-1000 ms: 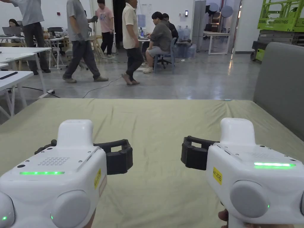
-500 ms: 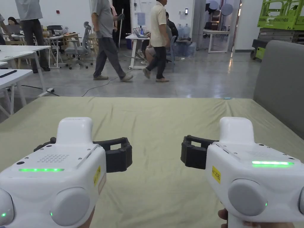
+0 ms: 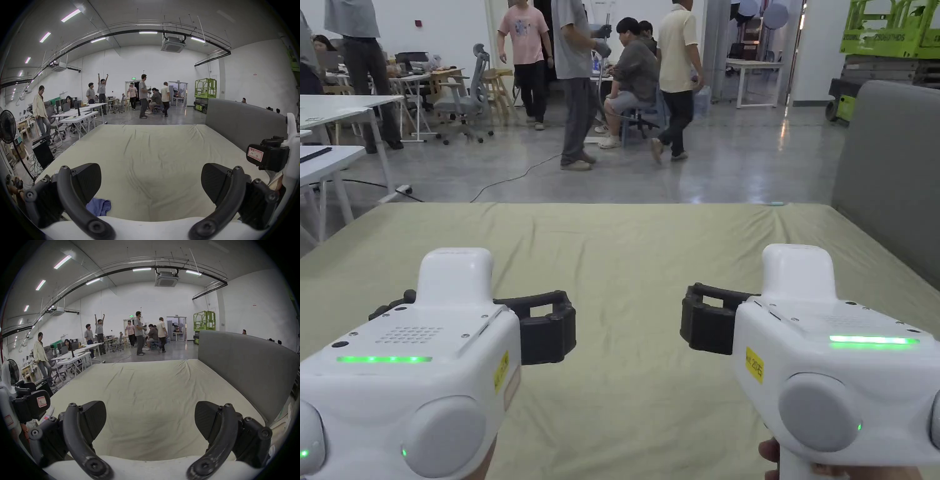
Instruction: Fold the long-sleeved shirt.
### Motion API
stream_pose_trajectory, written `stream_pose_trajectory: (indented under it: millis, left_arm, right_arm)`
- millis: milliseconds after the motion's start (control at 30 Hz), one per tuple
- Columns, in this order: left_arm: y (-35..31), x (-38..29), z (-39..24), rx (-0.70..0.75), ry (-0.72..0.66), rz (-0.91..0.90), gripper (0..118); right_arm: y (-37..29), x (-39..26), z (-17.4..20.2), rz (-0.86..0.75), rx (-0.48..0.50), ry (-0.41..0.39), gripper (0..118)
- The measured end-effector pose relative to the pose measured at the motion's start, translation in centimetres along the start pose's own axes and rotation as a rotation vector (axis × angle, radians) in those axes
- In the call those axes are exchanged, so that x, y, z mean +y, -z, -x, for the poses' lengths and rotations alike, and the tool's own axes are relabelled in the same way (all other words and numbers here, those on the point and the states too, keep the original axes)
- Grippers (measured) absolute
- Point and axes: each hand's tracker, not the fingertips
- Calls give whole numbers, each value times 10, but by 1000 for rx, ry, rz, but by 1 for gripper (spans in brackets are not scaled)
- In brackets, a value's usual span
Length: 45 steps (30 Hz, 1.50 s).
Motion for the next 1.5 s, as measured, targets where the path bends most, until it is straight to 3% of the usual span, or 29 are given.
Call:
stream_pose_trajectory:
  millis: [400, 533, 700, 967, 1500]
  left_arm:
    - [2, -2, -2, 0, 12, 15, 118]
    - [1, -3, -1, -1, 8, 11, 118]
    - [2, -3, 0, 0, 7, 19, 118]
    - [4, -6, 2, 2, 3, 32, 118]
    - [7, -8, 2, -7, 4, 45, 118]
  right_arm:
    - [0, -1, -2, -3, -14, 23, 110]
    - [-1, -2, -4, -1, 35, 37, 110]
    - [2, -1, 0, 15, 3, 16, 110]
    - [4, -4, -7, 44, 47, 67, 110]
    - [11, -9, -6, 92, 40, 52, 110]
